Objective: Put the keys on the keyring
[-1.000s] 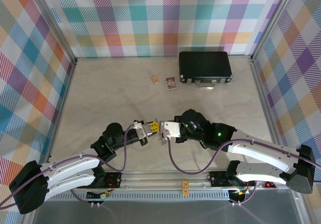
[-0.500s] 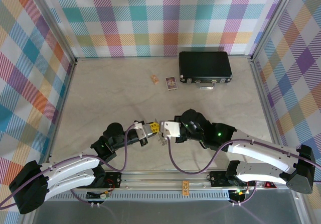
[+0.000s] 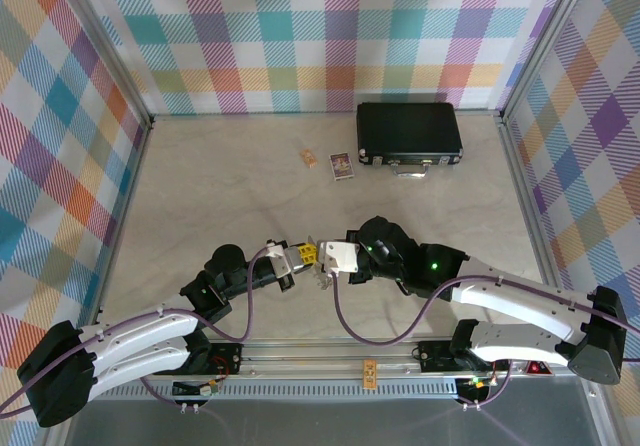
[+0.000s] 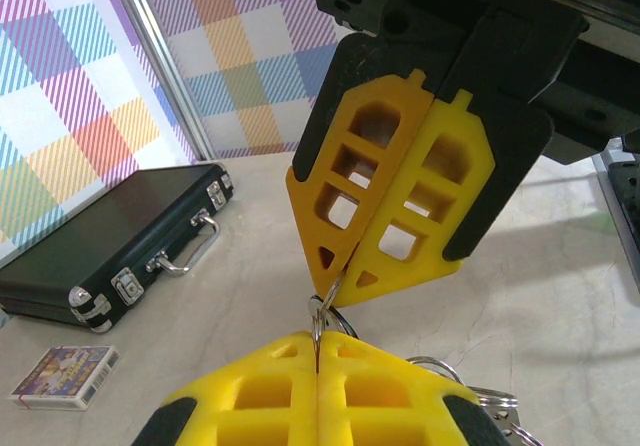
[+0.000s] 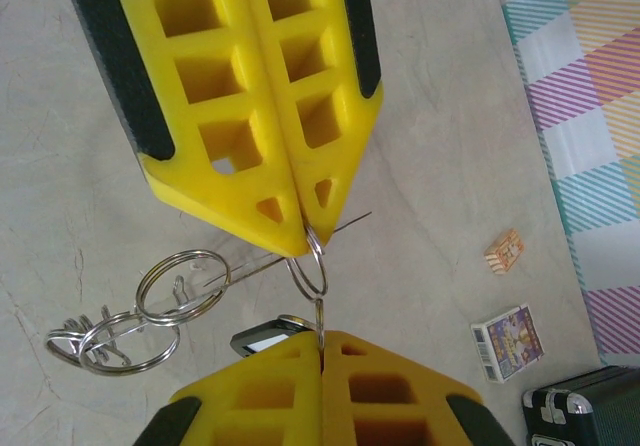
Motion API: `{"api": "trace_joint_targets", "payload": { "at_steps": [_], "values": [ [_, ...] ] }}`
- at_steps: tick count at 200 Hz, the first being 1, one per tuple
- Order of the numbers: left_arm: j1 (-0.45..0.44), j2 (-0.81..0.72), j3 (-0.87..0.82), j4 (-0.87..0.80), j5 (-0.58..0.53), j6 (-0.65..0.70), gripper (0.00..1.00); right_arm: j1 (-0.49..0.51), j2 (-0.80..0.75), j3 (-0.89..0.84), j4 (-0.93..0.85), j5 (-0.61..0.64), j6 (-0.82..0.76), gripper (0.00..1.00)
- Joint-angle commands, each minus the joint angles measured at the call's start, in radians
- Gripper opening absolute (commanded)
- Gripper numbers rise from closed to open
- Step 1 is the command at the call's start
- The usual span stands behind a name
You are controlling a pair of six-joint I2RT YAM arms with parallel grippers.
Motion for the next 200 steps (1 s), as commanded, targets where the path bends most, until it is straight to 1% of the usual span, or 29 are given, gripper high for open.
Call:
{"api": "trace_joint_targets", "payload": {
  "at_steps": [1,114,169,200],
  "values": [
    [-0.019,-0.011,0.005,0.032,0.001,-0.008,0.0,-0.002,0.005,0.032,-0.01,-0.035,0.012,0.0],
    [-0.019,-0.002,0.016,0.011,-0.023,-0.013,0.0,0.012,-0.03,-0.001,0.013,-0.063,-0.03,0.0],
    [-0.019,-0.01,0.013,0.022,-0.039,-0.027,0.0,0.024,-0.014,-0.009,-0.008,-0.036,-0.038,0.0],
    [-0.018,-0.018,0.008,0.033,-0.031,-0.034,0.0,0.024,-0.002,-0.009,-0.005,-0.009,-0.03,0.0]
  ]
}}
